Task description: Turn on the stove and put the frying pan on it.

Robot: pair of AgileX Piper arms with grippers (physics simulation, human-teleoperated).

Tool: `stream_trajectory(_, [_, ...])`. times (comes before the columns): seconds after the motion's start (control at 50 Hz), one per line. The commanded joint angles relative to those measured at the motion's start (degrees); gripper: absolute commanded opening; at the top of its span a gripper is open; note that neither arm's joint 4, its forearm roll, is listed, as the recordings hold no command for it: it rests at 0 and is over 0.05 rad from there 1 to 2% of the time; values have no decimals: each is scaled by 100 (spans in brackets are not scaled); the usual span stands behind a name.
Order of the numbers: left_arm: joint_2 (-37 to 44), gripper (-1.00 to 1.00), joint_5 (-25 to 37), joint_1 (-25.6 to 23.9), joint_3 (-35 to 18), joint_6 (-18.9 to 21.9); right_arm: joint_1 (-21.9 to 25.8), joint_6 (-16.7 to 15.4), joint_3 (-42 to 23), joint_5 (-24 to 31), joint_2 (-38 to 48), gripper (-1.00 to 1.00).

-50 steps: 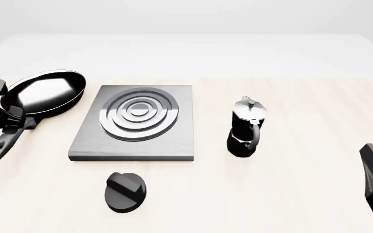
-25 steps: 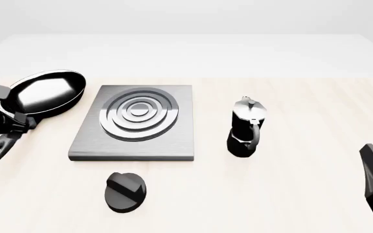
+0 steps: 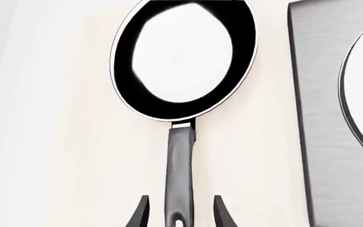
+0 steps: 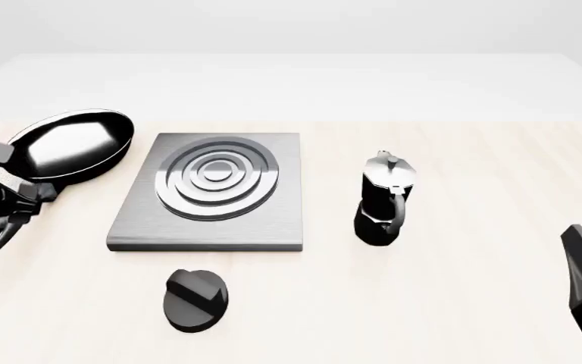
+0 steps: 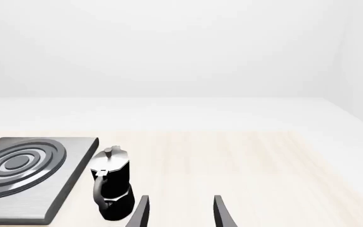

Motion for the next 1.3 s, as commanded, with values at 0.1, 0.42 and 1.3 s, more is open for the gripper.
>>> stream_trajectory(0.1, [144, 100, -80, 109, 18, 23, 0, 1, 2, -3, 1, 100])
stream_trajectory(0.42, [338, 100, -210, 180, 43, 71, 0, 0, 2, -4, 1, 100])
stream_trajectory(1.3, [956, 100, -557, 318, 60, 122, 0, 0, 2, -3, 1, 100])
